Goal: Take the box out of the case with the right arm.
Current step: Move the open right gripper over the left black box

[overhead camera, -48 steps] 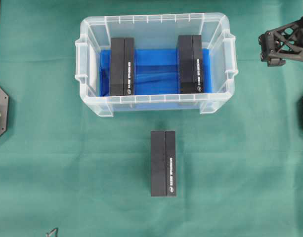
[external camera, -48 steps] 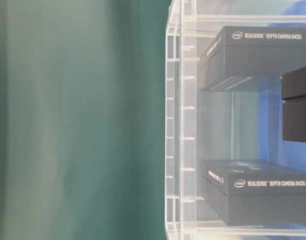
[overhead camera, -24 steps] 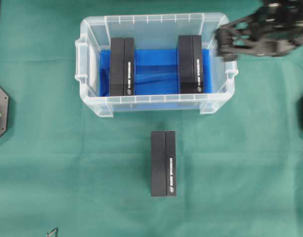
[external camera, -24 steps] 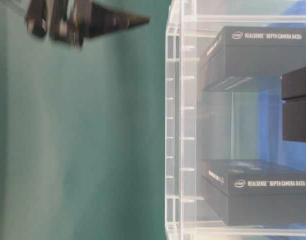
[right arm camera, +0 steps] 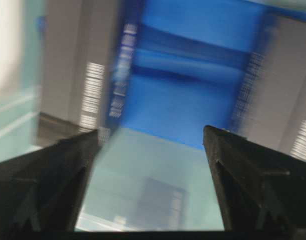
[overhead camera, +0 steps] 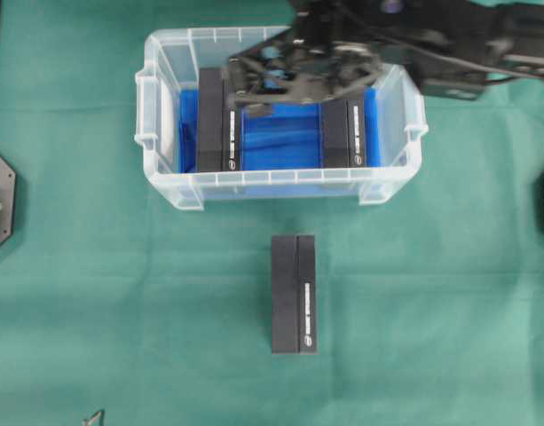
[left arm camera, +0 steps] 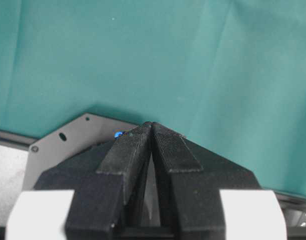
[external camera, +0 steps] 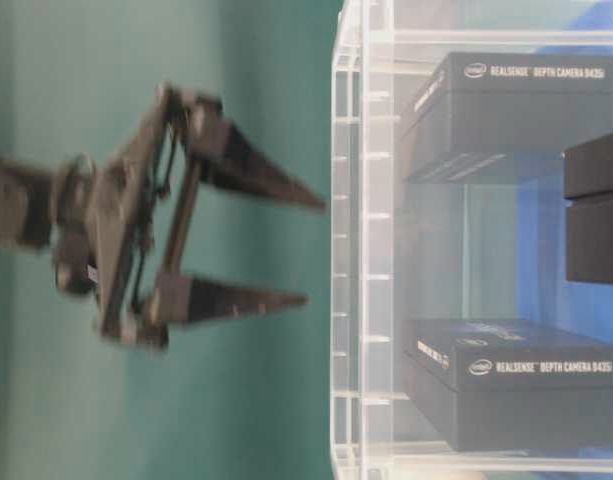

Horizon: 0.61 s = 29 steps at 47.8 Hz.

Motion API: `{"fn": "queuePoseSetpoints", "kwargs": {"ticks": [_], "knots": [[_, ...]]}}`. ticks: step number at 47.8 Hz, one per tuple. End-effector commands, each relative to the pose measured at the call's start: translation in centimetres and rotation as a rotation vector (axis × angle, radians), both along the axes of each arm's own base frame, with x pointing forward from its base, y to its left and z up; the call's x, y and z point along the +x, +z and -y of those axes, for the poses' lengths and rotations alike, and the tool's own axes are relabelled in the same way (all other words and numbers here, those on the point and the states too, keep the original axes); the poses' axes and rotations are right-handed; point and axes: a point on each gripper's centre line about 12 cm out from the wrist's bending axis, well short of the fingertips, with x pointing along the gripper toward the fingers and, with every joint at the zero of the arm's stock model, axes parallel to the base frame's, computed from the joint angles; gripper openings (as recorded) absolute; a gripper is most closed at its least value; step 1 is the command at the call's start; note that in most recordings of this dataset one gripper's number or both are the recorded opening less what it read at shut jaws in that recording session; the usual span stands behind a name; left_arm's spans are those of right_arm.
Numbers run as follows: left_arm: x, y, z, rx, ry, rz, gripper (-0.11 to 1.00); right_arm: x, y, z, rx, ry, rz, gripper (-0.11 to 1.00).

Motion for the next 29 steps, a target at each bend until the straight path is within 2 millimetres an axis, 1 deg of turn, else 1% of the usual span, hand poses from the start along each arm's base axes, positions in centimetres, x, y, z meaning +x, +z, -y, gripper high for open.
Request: {"fn": "queuePoseSetpoints", "kwargs": {"ticks": [1, 6, 12, 14, 21, 29], "knots": [[-0.1, 0.6, -0.1, 0.001, 0.002, 0.025, 0.03, 1.9, 1.6, -0.3, -0.003, 0.015, 0.064, 0.85], [-0.2, 0.6, -0.1, 0.001, 0.002, 0.025, 0.03, 3.5, 1.2, -0.4, -0.001, 0.020, 0.077, 0.87], [-0.3, 0.6, -0.1, 0.000, 0.004, 0.026, 0.03, 4.7, 0.7, -0.3, 0.000, 0.018, 0.085, 0.89], [-0.3, 0.6, -0.1, 0.000, 0.004, 0.026, 0.03, 5.0, 0.2, -0.2, 0.003, 0.012, 0.079, 0.90], [-0.3, 0.7, -0.1, 0.001, 0.002, 0.028, 0.03, 5.4, -1.0, -0.2, 0.017, -0.016, 0.062, 0.94], [-0.3, 0.7, -0.1, 0.001, 0.002, 0.028, 0.03, 5.9, -1.7, 0.0, 0.017, -0.020, 0.073, 0.94]]}}
